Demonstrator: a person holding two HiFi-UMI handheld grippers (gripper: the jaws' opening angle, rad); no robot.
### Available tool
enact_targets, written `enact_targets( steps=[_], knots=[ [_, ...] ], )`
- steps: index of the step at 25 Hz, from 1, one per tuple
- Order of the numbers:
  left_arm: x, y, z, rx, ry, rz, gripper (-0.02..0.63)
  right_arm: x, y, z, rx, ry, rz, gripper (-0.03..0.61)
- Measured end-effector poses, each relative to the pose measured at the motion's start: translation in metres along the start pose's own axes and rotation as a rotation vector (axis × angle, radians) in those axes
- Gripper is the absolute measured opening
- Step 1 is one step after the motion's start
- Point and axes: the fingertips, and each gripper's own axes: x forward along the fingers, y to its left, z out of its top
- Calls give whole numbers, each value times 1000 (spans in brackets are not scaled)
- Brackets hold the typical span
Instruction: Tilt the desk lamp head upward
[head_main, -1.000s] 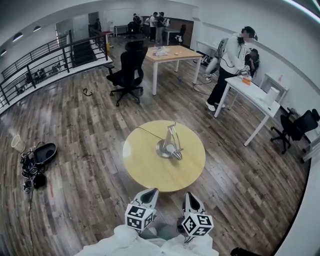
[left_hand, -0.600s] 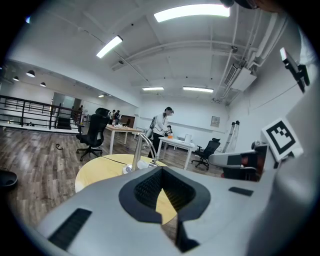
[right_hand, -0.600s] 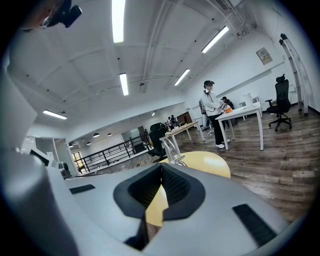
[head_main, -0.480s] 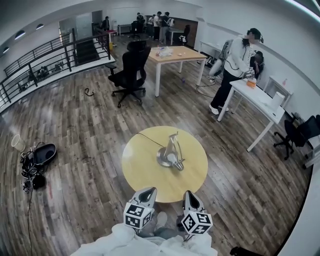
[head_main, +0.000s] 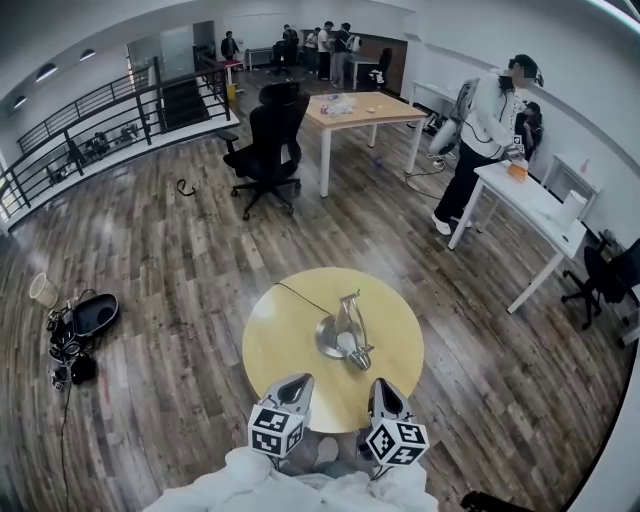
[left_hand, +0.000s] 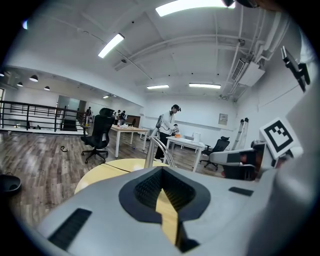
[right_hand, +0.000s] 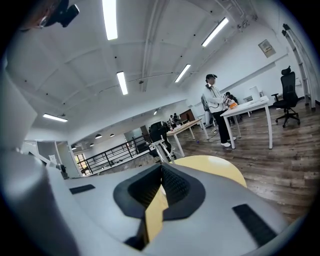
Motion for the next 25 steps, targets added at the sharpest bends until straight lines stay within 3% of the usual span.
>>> enact_targets(
  steps=[13, 21, 25],
  knots=[
    [80, 20, 32, -9, -6, 48, -2, 64, -44, 37, -8, 9, 30, 12],
    [104, 32, 34, -19, 22, 31, -2, 79, -53, 29, -43, 48, 35, 12],
    [112, 50, 28, -8, 66, 23, -2, 79, -52, -2, -90, 112, 63, 14]
  ],
)
